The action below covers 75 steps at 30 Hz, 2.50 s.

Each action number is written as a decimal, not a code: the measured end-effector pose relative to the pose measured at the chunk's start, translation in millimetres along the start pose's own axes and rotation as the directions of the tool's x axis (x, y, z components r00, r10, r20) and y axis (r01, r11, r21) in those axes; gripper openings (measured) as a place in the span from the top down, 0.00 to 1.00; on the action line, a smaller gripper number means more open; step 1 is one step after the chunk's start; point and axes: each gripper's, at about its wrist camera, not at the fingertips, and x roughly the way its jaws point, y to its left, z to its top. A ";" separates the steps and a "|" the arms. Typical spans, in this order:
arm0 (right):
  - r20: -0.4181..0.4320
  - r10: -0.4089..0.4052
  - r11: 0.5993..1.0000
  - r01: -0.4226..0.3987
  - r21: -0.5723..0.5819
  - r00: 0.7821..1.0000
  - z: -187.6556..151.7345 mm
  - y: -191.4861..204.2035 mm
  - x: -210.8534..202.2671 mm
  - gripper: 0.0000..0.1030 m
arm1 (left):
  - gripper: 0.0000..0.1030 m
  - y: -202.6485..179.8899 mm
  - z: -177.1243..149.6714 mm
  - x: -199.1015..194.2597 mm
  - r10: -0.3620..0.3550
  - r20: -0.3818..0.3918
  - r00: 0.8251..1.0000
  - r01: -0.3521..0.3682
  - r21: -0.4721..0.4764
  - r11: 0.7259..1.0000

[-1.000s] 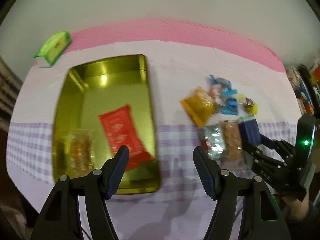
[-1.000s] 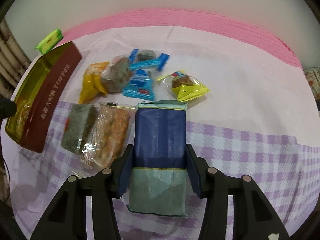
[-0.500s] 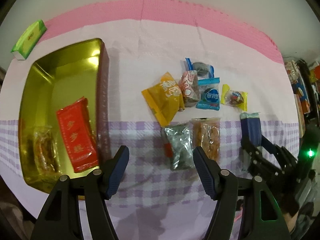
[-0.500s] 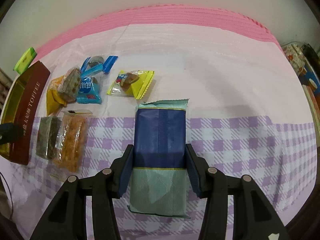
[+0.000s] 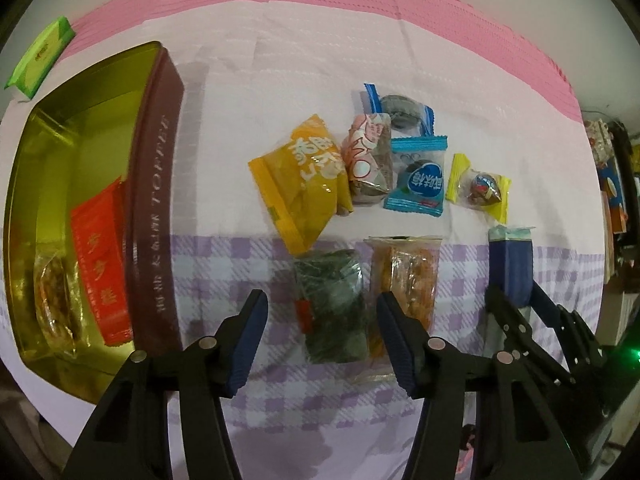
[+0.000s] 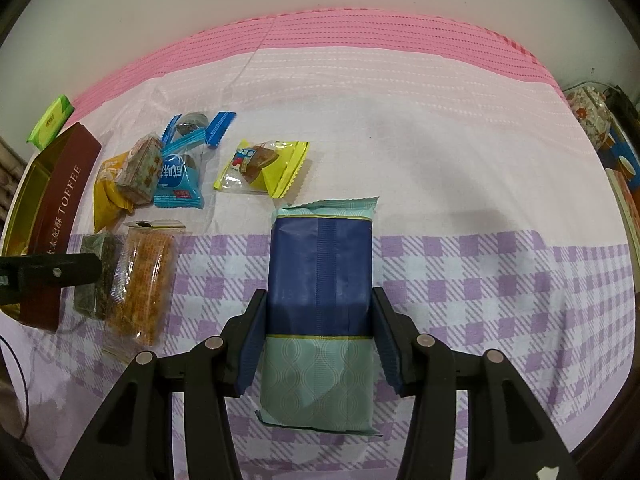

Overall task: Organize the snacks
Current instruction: 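Grasp the clear green seaweed-snack bag with the left gripper while the right holds the navy bar, then carry the seaweed-snack bag into the gold tin and release with the left gripper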

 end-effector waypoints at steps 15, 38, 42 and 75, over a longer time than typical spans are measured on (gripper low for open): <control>0.001 0.007 1.000 -0.007 0.006 1.000 0.5 -0.7 1.0 0.52 | 0.65 -12.2 -3.7 17.0 0.036 0.015 0.999 -0.037 0.060 0.998; 0.011 -0.025 1.000 0.026 -0.017 1.000 -1.2 1.8 3.1 0.52 | 0.65 12.7 -24.5 -53.9 -0.025 0.097 0.995 0.012 0.132 0.991; 0.013 -0.029 0.999 0.030 -0.017 0.999 -2.4 2.9 2.7 0.52 | 0.65 39.0 -5.4 -69.7 0.014 0.147 0.989 -0.028 0.093 0.995; 0.024 -0.039 0.999 0.039 -0.002 0.999 -2.5 6.9 2.2 0.51 | 0.65 222.2 83.3 -20.4 0.274 0.119 0.955 -0.259 -0.123 0.958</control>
